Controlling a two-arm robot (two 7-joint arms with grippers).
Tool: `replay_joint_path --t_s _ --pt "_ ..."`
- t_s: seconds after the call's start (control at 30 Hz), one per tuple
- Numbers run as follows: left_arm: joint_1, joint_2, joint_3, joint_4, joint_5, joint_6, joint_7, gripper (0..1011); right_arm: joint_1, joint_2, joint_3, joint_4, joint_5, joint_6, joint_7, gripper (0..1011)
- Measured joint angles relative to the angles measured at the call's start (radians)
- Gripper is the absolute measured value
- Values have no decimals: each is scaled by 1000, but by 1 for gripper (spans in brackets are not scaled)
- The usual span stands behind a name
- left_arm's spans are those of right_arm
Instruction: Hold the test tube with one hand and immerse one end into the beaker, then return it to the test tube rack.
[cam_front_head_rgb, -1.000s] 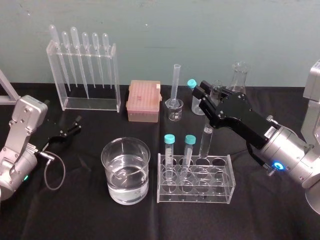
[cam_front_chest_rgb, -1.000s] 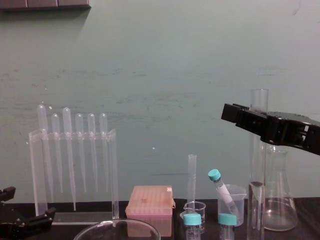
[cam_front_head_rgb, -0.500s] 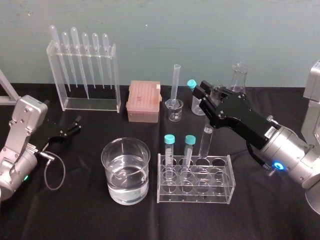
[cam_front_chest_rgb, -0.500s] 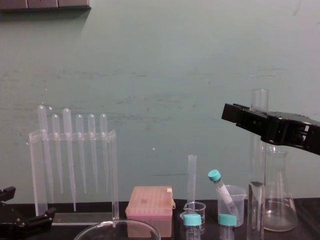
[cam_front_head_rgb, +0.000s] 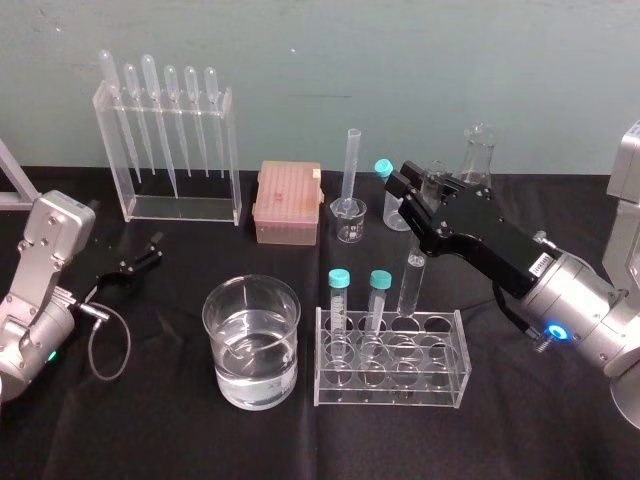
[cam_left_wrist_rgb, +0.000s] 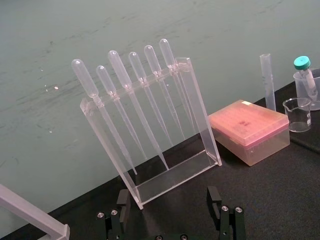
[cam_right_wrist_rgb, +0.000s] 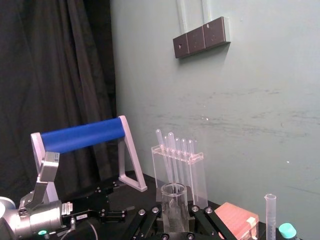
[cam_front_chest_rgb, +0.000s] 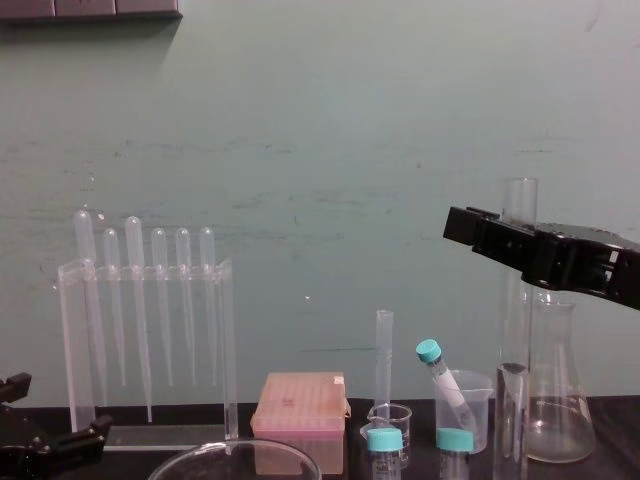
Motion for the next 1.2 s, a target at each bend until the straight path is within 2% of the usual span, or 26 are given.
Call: replay_joint_path --t_s 0.57,0.7,0.93,1.0,1.2 --pt "0 0 0 0 0 0 0 1000 2 0 -2 0 0 0 2 194" --pt "0 0 0 0 0 0 0 1000 34 -8 -14 10 6 -3 26 194" --pt "0 0 0 0 0 0 0 1000 139 -44 -56 59 27 -24 105 194" --pt "0 0 0 0 0 0 0 1000 194 -63 -86 91 32 -29 140 194" --pt "0 0 0 0 0 0 0 1000 271 -95 -137 148 38 -30 189 194"
